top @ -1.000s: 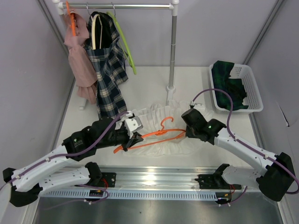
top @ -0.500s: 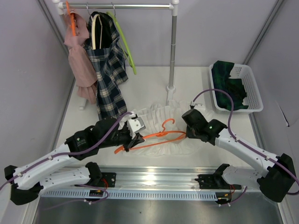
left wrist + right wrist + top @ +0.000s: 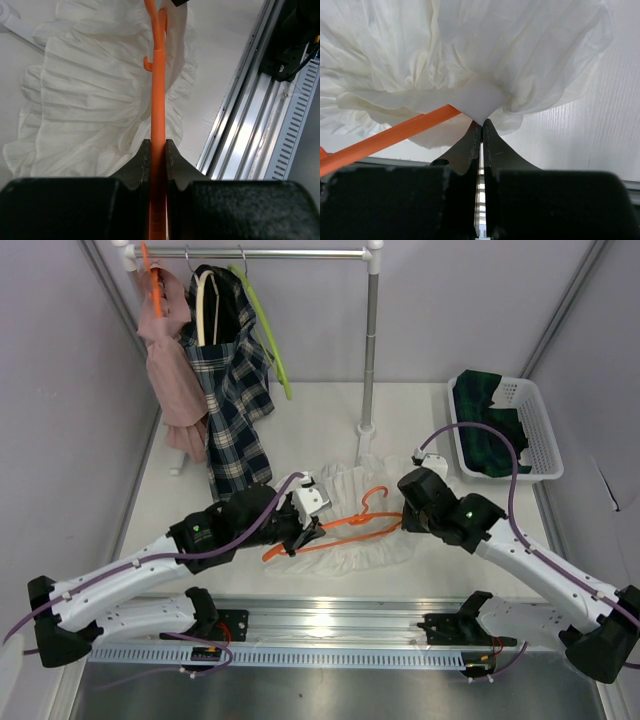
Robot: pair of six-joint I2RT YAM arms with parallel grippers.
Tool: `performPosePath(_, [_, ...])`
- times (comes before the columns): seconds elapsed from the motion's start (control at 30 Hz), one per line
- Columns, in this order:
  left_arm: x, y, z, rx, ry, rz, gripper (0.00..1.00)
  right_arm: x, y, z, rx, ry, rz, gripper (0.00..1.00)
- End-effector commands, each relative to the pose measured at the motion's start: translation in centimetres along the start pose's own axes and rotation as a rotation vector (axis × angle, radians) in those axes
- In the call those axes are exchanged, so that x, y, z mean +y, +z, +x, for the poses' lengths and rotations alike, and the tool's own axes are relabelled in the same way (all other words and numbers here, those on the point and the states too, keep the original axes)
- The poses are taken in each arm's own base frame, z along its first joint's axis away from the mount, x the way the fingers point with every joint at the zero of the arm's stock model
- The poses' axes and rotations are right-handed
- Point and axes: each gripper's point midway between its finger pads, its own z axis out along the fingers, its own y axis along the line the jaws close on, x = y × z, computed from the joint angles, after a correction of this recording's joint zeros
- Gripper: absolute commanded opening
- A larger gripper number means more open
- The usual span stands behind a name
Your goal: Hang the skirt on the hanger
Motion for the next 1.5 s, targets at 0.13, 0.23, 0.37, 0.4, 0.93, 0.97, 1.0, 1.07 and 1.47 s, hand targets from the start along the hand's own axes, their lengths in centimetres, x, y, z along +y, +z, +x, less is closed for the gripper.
performPosePath(0.13, [0.1,0.8,-4.3,-0.147,0.019,-0.002,0.00,1.1,-3.0,-2.0,-0.055,0.020,-0.056,0.00])
performPosePath(0.23, [-0.3,1.9,-4.6,-0.173,0.011,0.021,0.00,1.4,-3.6,-2.2,-0.062,0.025,-0.071,0.00])
performPosePath(0.37, [-0.4,3.3,-4.0,-0.187,-0.004,0.030,0.00,1.7,-3.7,-1.8,-0.056,0.022,-0.078,0.00])
performPosePath(0.4, [-0.2,3.6,-3.7,-0.184,-0.005,0.024,0.00,1.8,-3.7,-1.6,-0.052,0.018,-0.079,0.00])
performPosePath(0.93, [-0.3,6.8,0.1,-0.128,-0.089,0.025,0.00,2.0,-1.9,1.2,-0.048,-0.018,-0.128,0.37])
performPosePath(0.97, [-0.3,6.8,0.0,-0.128,-0.090,0.027,0.00,2.3,-2.4,0.8,-0.063,-0.021,-0.141,0.40])
performPosePath(1.0, [-0.4,6.9,0.1,-0.126,-0.090,0.030,0.00,2.5,-2.9,0.5,-0.078,-0.022,-0.153,0.43])
performPosePath(1.07, [-0.5,7.0,0.2,-0.118,-0.089,0.037,0.00,3.3,-3.8,0.0,-0.106,-0.035,-0.185,0.50])
performPosePath(1.47, [-0.7,7.2,0.5,-0.098,-0.088,0.049,0.00,6.1,-4.4,-3.6,-0.264,-0.018,-0.243,0.64])
